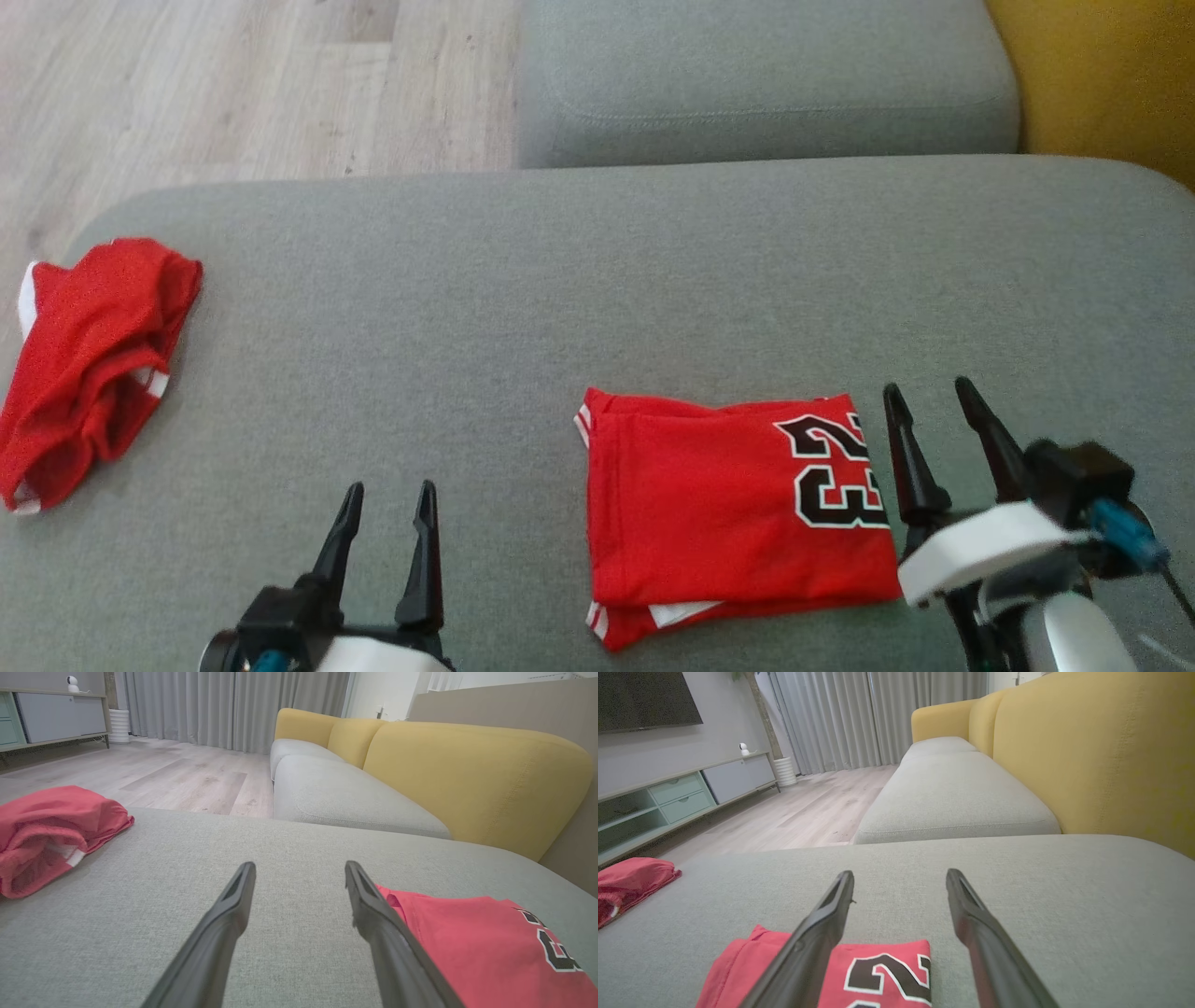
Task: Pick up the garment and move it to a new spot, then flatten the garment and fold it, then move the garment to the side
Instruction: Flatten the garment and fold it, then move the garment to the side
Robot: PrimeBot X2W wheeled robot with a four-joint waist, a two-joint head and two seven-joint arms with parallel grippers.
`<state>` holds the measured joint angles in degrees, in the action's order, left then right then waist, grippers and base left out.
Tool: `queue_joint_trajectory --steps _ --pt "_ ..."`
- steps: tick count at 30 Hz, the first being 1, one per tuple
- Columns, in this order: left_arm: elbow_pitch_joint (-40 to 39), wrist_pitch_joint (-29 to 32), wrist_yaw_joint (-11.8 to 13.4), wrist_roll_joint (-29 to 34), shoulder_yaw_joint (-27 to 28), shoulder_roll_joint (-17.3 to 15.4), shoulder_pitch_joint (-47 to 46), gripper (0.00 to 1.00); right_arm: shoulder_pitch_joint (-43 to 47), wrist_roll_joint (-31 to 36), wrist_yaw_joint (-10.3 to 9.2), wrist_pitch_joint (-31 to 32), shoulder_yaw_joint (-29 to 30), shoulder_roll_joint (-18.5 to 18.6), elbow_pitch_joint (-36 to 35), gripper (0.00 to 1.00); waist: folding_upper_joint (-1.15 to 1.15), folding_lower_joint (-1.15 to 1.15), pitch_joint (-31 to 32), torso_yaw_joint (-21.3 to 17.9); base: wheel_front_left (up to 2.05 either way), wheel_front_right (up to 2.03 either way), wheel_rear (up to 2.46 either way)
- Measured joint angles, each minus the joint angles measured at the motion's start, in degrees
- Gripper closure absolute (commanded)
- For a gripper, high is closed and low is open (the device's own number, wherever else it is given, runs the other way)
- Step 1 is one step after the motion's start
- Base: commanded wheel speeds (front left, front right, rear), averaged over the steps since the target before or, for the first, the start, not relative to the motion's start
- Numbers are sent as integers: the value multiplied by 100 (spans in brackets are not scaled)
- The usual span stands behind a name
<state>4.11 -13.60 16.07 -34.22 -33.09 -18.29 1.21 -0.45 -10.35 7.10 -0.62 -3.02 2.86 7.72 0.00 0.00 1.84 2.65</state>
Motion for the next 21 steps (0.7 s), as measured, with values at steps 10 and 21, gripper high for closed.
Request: queue_joint_trajectory --steps 10,21 --pt "120 -12 14 -10 133 -24 404 0 695 178 0 -297 258 -25 -292 0 0 0 226 -72 0 0 0" --pt "175 -16 57 -119 272 -134 524 0 836 135 0 -444 267 -31 -205 0 0 0 272 -73 0 0 0"
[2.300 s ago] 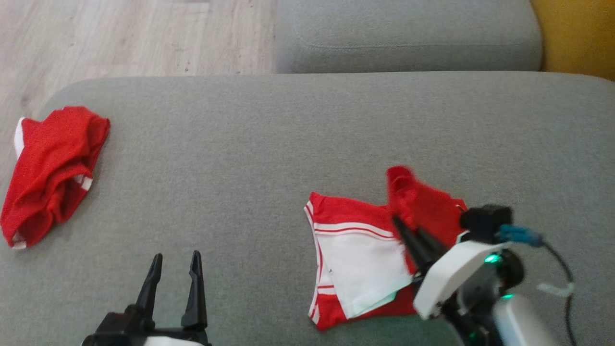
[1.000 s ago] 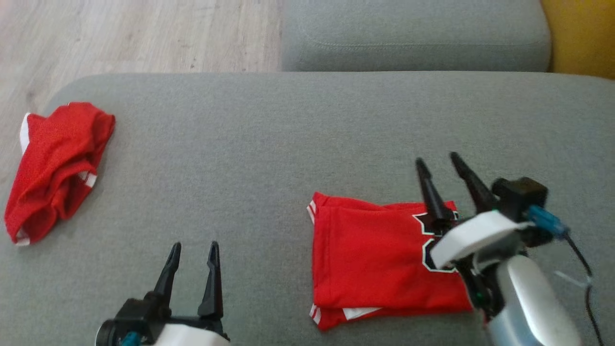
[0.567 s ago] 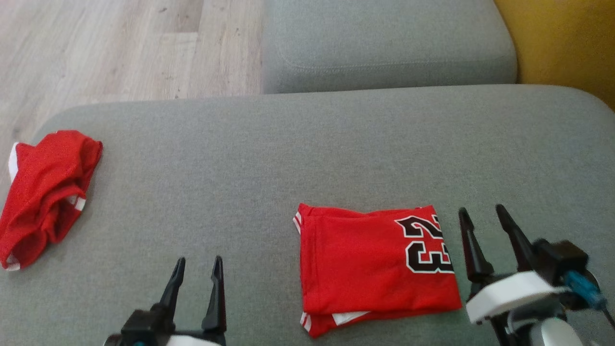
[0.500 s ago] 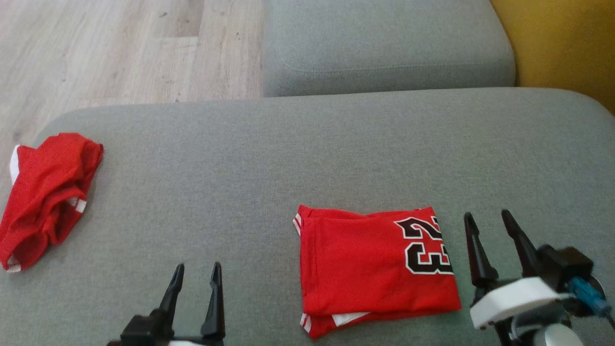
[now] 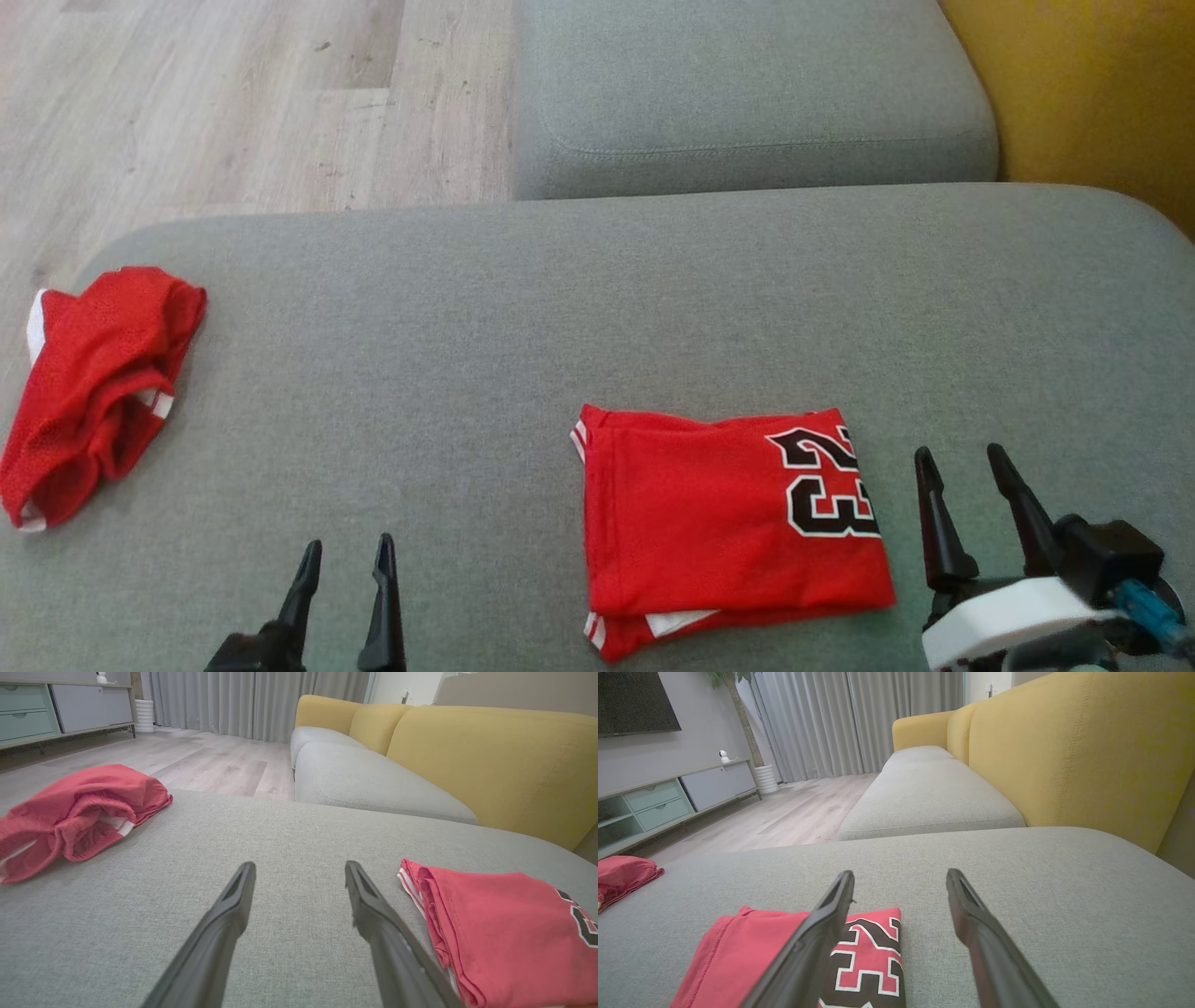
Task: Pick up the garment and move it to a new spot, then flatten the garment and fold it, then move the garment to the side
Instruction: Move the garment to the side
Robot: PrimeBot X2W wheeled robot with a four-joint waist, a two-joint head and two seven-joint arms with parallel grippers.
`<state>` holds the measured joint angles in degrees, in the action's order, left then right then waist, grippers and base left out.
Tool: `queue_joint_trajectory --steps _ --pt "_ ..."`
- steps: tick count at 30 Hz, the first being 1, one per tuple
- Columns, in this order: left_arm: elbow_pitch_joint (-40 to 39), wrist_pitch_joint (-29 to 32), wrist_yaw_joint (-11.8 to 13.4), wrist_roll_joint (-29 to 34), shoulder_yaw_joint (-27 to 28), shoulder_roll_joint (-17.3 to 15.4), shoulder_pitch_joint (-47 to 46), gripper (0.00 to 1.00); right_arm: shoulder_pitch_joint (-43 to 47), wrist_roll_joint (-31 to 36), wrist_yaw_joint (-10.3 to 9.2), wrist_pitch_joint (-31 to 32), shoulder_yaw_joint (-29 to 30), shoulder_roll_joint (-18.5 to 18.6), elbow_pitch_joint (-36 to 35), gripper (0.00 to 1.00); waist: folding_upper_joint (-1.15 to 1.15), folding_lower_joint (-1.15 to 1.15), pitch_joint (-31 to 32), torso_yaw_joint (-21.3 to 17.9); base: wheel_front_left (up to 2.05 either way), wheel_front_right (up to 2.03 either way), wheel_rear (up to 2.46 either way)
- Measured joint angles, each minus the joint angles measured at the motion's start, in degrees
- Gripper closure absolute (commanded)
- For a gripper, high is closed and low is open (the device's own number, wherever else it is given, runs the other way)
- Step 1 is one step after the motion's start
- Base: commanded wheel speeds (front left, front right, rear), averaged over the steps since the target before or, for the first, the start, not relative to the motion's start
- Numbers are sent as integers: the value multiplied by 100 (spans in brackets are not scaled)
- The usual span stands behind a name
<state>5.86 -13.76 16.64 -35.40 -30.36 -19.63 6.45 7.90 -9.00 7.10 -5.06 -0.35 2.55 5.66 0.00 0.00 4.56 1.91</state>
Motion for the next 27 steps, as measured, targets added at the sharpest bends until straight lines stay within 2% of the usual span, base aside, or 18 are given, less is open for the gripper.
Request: queue_joint_trajectory --steps 20,24,27 --pt "-76 0 51 -1 23 -53 0 0 -13 0 0 15 32 0 89 0 0 0 -56 23 0 0 0" --pt "-78 0 52 -1 23 -75 -2 0 -79 44 0 246 104 0 87 0 0 0 -129 48 0 0 0" --pt "-83 0 53 0 23 -87 -13 0 -380 281 0 778 124 0 104 0 0 1 -208 73 0 0 0"
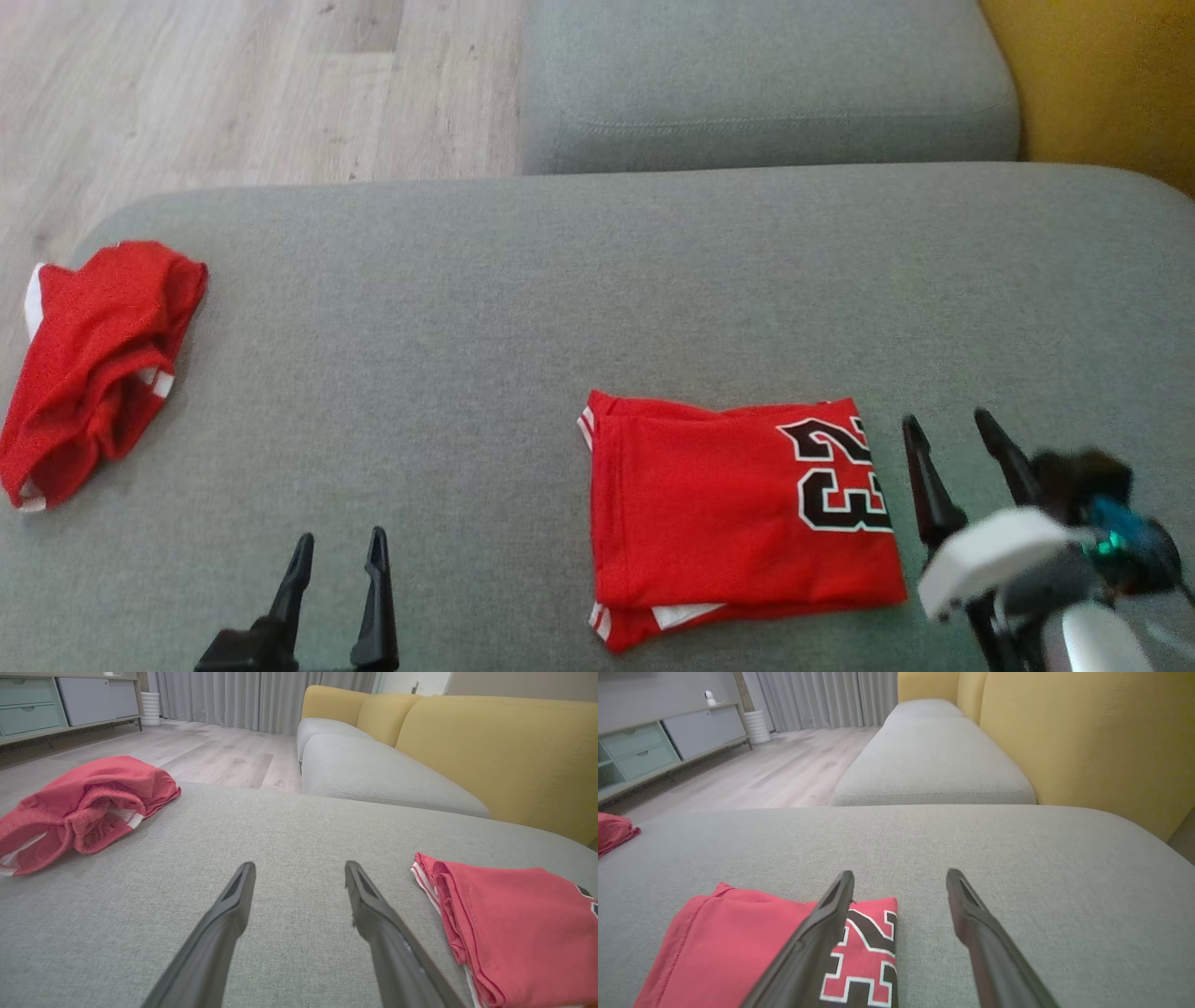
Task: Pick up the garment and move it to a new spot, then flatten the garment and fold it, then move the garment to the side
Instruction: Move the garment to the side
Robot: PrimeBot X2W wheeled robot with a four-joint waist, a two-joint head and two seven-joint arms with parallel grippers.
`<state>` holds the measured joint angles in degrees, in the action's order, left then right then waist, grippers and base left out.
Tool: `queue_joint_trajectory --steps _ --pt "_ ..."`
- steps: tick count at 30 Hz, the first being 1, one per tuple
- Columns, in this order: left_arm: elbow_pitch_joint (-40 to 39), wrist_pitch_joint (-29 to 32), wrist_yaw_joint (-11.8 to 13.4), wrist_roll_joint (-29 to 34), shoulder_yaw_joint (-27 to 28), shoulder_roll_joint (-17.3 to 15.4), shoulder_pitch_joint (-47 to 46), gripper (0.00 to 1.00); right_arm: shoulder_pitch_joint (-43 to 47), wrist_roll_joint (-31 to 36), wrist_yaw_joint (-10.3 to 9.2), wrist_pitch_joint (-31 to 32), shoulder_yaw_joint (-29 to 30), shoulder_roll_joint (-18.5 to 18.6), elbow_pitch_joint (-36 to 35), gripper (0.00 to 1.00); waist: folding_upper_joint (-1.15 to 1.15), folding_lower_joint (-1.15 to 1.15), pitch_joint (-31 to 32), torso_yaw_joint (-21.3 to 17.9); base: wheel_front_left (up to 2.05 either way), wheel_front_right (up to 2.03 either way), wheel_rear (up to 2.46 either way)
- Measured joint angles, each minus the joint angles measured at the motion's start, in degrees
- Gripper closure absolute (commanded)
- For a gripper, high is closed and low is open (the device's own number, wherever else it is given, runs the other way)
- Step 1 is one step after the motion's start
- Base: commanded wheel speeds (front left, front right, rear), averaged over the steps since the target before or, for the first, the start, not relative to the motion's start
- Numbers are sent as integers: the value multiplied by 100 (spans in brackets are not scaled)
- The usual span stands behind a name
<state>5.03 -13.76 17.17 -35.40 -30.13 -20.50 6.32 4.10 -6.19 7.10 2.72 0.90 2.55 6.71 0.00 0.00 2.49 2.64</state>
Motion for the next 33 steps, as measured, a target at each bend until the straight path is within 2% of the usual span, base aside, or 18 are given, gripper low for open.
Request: queue_joint_trajectory --steps 7,18,20,22,23,28,33 --pt "0 0 -4 2 -21 21 -74 0 -600 272 0 1472 -8 0 466 0 0 0 -208 178 0 0 0" --pt "91 -7 -74 19 -22 157 -374 0 -941 -164 0 2296 111 65 1295 0 0 1 -749 618 0 0 0" --pt "110 -45 -107 20 -7 170 -408 0 -1045 -278 0 2372 45 134 1370 55 0 1 -813 662 0 0 0" --pt "142 -45 -110 42 7 190 -427 0 -1110 -353 1 2376 -20 201 1399 82 0 1 -858 686 0 0 0" --pt "153 -45 -110 69 13 199 -432 0 -1138 -367 1 2375 -29 201 1416 100 0 0 -874 685 0 0 0" --pt "187 -46 -155 78 29 253 -474 0 -1262 -379 1 2170 -12 196 1467 100 0 0 -907 549 0 0 0" --pt "176 -52 -160 129 76 274 -486 0 -1553 -297 1 1922 226 227 1429 100 0 0 -938 217 0 0 0"
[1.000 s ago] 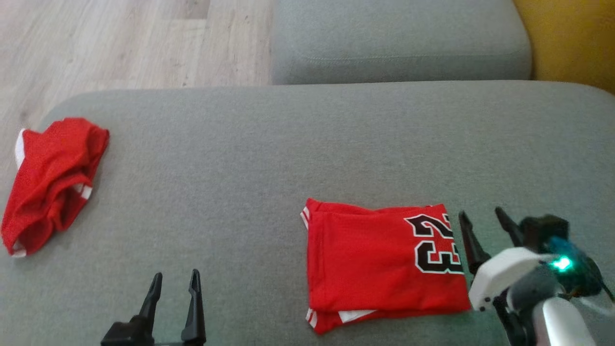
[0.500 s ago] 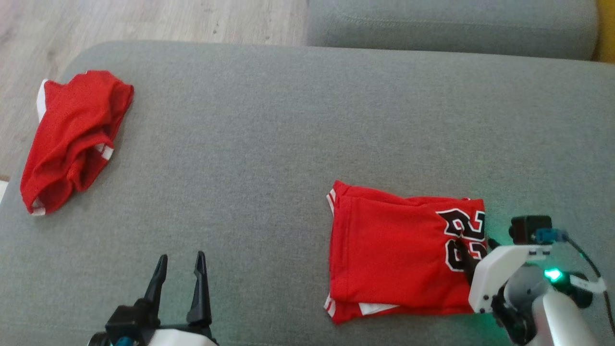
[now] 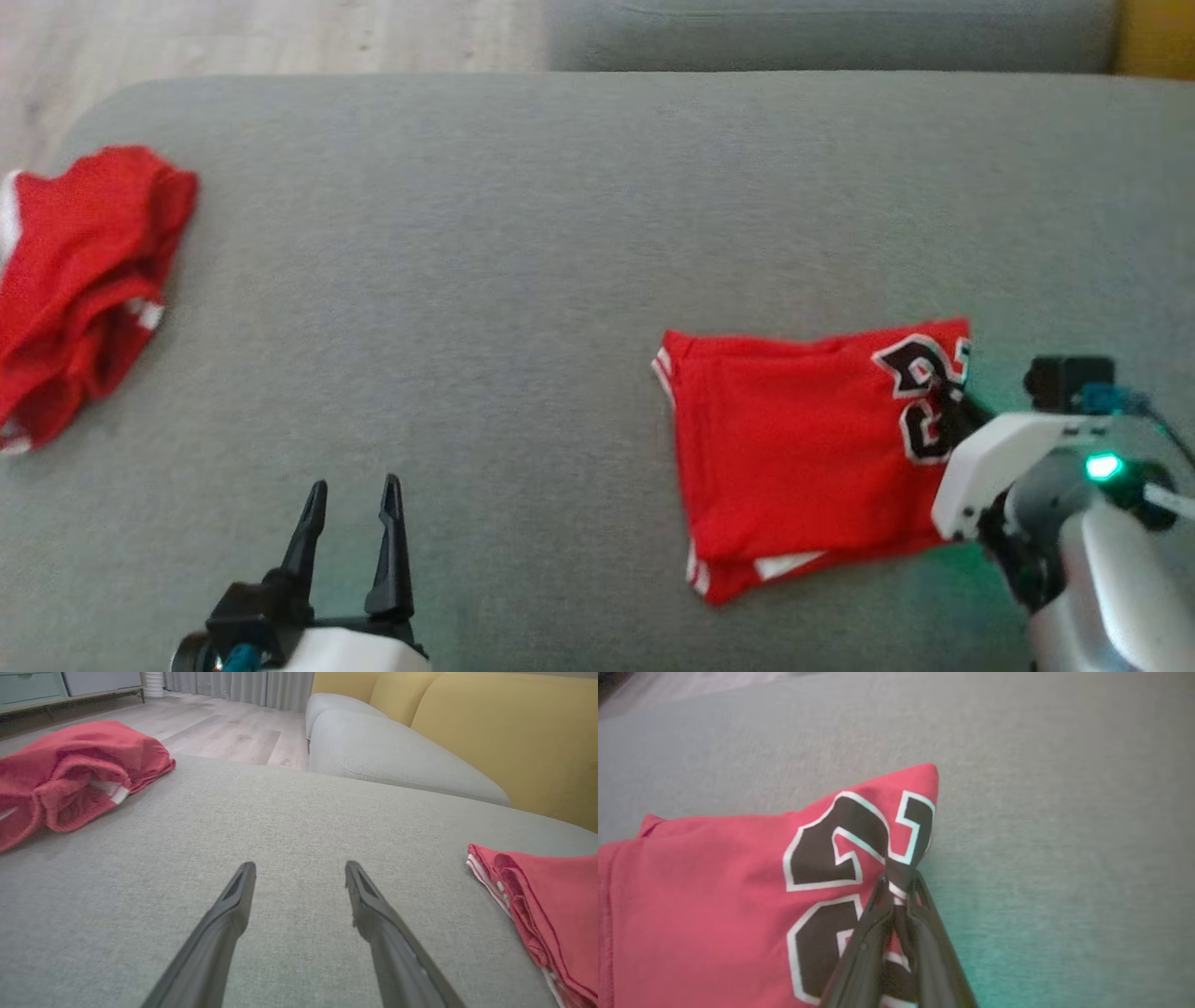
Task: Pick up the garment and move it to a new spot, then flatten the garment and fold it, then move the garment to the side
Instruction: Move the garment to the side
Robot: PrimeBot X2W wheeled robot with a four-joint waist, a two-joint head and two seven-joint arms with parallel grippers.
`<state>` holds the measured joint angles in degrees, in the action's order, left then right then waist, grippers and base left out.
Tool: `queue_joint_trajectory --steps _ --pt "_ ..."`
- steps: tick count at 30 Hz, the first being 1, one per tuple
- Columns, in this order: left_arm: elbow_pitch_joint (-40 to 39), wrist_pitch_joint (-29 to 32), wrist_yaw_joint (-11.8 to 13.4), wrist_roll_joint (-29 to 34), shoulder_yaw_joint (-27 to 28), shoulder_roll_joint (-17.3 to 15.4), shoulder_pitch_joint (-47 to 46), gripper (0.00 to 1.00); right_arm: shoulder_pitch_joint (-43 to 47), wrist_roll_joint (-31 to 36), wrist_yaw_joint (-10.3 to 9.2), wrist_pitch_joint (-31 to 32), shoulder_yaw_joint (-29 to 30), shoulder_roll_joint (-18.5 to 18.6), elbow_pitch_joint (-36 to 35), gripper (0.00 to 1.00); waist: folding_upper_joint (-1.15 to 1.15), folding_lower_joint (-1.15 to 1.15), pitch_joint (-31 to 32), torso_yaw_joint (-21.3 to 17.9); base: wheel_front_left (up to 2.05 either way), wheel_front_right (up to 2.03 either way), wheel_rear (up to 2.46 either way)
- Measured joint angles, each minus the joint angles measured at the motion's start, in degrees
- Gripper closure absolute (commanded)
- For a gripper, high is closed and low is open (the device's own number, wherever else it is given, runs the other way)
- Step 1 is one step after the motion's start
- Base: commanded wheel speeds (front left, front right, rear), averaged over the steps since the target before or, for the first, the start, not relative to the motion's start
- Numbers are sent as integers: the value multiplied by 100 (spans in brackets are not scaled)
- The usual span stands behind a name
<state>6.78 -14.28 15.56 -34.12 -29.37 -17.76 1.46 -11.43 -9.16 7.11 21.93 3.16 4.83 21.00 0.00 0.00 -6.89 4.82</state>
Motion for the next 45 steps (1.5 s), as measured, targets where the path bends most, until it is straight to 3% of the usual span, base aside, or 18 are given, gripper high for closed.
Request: queue_joint_trajectory --steps 13,19,23,32,45 --pt "-281 22 -45 258 102 -121 -341 0 -591 83 0 -237 303 256 -332 100 0 0 -402 -1646 0 0 0" --pt "-372 224 -44 354 53 -209 -552 0 -911 83 0 -457 258 221 -138 100 0 0 -663 -2400 0 0 0" --pt "-434 272 -44 386 -3 -243 -596 0 -1156 113 0 -590 163 178 62 100 0 0 -833 -2679 0 0 0" --pt "-460 308 14 385 -4 -310 -587 0 -1960 160 0 -680 -144 405 510 100 0 0 -858 -2380 0 0 0" --pt "-579 294 16 385 10 -380 -598 0 -3502 313 0 -556 -27 1371 1191 100 0 0 -1153 -1678 0 0 0"
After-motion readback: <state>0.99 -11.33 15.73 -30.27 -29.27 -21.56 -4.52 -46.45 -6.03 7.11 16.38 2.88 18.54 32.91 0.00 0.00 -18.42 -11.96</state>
